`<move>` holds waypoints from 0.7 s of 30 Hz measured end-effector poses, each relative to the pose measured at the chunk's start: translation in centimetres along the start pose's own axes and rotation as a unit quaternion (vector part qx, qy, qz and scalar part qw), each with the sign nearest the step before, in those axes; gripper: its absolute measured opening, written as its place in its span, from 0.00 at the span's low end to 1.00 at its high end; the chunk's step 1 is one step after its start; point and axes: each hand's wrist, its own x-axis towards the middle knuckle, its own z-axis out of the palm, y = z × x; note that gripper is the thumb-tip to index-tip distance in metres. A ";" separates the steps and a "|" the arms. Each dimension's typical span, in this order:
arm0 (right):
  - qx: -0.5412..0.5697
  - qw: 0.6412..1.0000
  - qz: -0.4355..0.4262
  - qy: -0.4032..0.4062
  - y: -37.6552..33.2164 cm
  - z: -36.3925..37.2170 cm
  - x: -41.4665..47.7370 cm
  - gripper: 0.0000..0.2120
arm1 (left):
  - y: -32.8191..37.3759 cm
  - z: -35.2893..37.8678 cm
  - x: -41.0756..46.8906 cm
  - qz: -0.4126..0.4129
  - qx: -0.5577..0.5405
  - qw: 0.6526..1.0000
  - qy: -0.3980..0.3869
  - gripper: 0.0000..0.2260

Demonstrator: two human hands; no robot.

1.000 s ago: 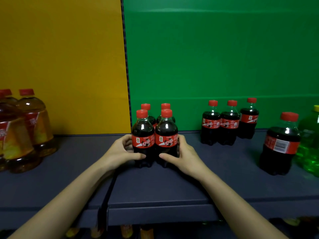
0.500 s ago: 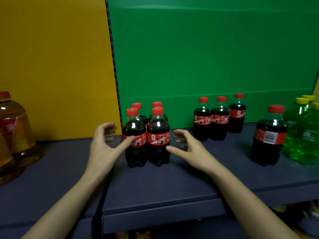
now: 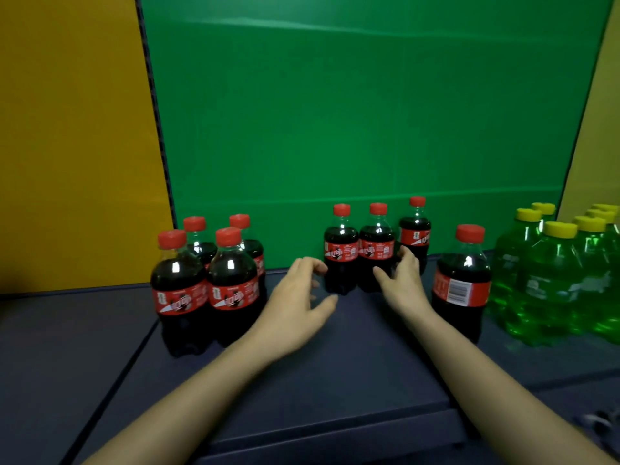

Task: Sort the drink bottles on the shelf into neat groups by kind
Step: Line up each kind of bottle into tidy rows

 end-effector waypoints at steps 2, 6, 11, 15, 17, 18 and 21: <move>0.005 1.000 0.007 0.004 0.3 0.2 0.9 0.33 | -0.5 2.7 2.3 -0.076 -0.014 0.997 -0.007 0.20; 0.006 1.000 -0.007 -0.005 0.9 1.2 1.9 0.36 | -2.1 6.1 5.9 -0.139 0.011 0.990 0.001 0.28; -0.005 1.000 0.019 -0.012 2.0 2.2 2.8 0.37 | -3.8 8.3 7.9 -0.205 -0.085 0.974 0.046 0.30; -0.007 1.000 0.016 -0.021 2.3 2.5 3.3 0.37 | -3.9 8.6 7.7 -0.201 -0.052 0.977 0.055 0.27; 0.012 0.999 0.014 -0.047 2.4 2.7 3.3 0.37 | -3.8 8.3 7.0 -0.205 -0.023 0.976 0.067 0.26; 0.023 0.998 0.014 -0.061 2.4 2.9 3.3 0.36 | -3.7 8.1 6.6 -0.208 -0.009 0.975 0.074 0.26; 0.040 0.994 0.005 -0.107 2.1 3.1 2.7 0.36 | -3.3 7.2 5.2 -0.218 0.015 0.972 0.090 0.26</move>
